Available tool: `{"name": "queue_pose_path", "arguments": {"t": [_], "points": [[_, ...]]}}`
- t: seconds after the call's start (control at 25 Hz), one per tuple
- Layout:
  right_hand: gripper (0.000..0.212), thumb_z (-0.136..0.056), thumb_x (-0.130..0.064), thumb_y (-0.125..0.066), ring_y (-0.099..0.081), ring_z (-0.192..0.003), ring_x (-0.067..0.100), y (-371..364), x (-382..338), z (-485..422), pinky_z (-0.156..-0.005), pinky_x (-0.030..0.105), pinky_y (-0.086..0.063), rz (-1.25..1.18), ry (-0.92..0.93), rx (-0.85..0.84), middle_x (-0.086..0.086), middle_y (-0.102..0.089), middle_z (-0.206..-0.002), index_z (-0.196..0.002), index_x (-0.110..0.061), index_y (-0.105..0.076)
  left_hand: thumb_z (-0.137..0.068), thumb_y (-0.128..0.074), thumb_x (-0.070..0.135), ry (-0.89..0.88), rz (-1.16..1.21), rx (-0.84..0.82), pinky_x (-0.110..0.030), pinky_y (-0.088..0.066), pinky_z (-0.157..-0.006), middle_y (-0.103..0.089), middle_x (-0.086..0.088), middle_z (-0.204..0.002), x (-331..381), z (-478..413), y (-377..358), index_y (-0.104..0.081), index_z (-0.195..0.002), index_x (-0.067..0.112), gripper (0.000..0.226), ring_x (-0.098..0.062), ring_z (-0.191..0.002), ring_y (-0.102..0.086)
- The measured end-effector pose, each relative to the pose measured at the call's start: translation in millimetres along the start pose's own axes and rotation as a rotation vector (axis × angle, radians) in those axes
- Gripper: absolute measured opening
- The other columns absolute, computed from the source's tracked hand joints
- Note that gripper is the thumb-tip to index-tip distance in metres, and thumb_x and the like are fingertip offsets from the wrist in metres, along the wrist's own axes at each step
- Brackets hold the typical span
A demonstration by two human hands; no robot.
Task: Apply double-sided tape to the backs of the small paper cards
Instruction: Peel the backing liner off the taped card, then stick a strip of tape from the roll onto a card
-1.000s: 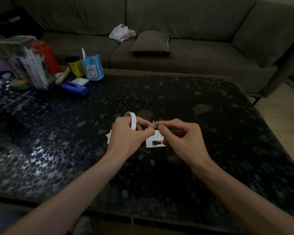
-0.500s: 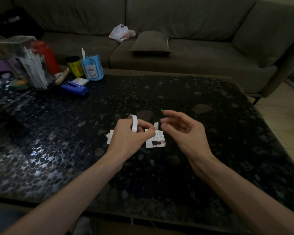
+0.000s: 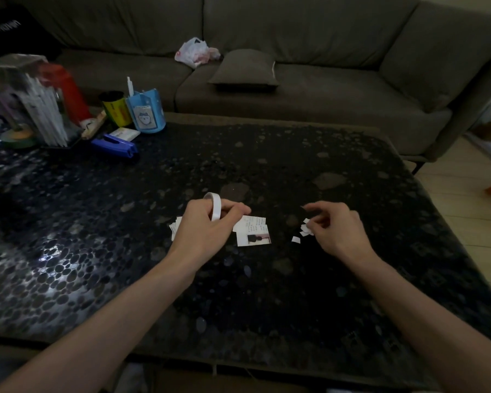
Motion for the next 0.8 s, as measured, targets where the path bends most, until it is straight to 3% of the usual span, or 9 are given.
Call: {"name": "queue_pose_path", "arguments": {"t": [0.16, 0.32, 0.52, 0.6, 0.72, 0.8], "points": [[0.049, -0.096, -0.013, -0.071, -0.067, -0.100, 0.007, -4, 7, -3, -0.091, 0.030, -0.059, 0.068, 0.023, -0.006, -0.006, -0.068, -0.113, -0.140, -0.027, -0.059, -0.098, -0.069, 0.027, 0.006, 0.002, -0.003, -0.004, -0.039, -0.050, -0.065, 0.023, -0.059, 0, 0, -1, -0.083, -0.093, 0.022, 0.016, 0.010, -0.054, -0.058], [0.054, -0.093, -0.007, -0.074, -0.062, -0.093, 0.003, 0, 0, -4, -0.077, 0.020, -0.049, -0.003, 0.056, 0.055, -0.011, -0.062, -0.108, -0.140, -0.028, -0.059, -0.098, -0.069, 0.027, 0.012, -0.001, 0.003, -0.004, -0.039, -0.052, -0.067, 0.022, -0.063, -1, -1, 0, -0.083, -0.092, 0.023, 0.015, 0.012, -0.058, -0.059], [0.050, -0.092, -0.014, -0.076, -0.064, -0.091, -0.004, -14, -29, 5, -0.080, 0.012, -0.047, -0.105, 0.187, 0.030, -0.017, -0.068, -0.097, -0.136, -0.034, -0.061, -0.100, -0.066, 0.026, 0.024, -0.026, 0.025, -0.005, -0.040, -0.056, -0.067, 0.020, -0.070, -2, -1, 3, -0.082, -0.096, 0.026, 0.016, 0.014, -0.061, -0.059], [0.052, -0.093, -0.017, -0.077, -0.064, -0.099, -0.004, -28, -42, 8, -0.092, 0.018, -0.052, -0.119, 0.242, -0.021, -0.016, -0.070, -0.104, -0.138, -0.036, -0.059, -0.101, -0.065, 0.027, 0.039, -0.039, 0.031, -0.010, -0.042, -0.061, -0.066, 0.021, -0.069, -3, -1, 6, -0.081, -0.097, 0.028, 0.017, 0.015, -0.063, -0.059], [0.069, -0.091, -0.027, -0.078, -0.055, -0.130, 0.006, -55, -58, 11, -0.111, 0.034, -0.041, -0.021, 0.328, -0.129, -0.015, -0.067, -0.129, -0.150, -0.041, -0.045, -0.101, -0.065, 0.026, 0.039, -0.053, 0.048, -0.016, -0.041, -0.066, -0.066, 0.018, -0.075, -3, -1, 14, -0.081, -0.097, 0.029, 0.017, 0.011, -0.065, -0.060], [0.079, -0.090, -0.033, -0.079, -0.047, -0.138, 0.009, -65, -62, 10, -0.117, 0.039, -0.034, 0.070, 0.366, -0.148, -0.015, -0.065, -0.135, -0.156, -0.042, -0.036, -0.101, -0.065, 0.027, 0.031, -0.072, 0.062, -0.016, -0.041, -0.067, -0.068, 0.015, -0.082, -4, -1, 21, -0.082, -0.097, 0.028, 0.017, 0.010, -0.067, -0.060]]}}
Point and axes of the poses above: each hand's wrist, its own z-axis away from the middle knuckle, its own y-axis out of the back of the hand, x = y × z, the point moved 8 cm from there along -z, towards the middle knuckle
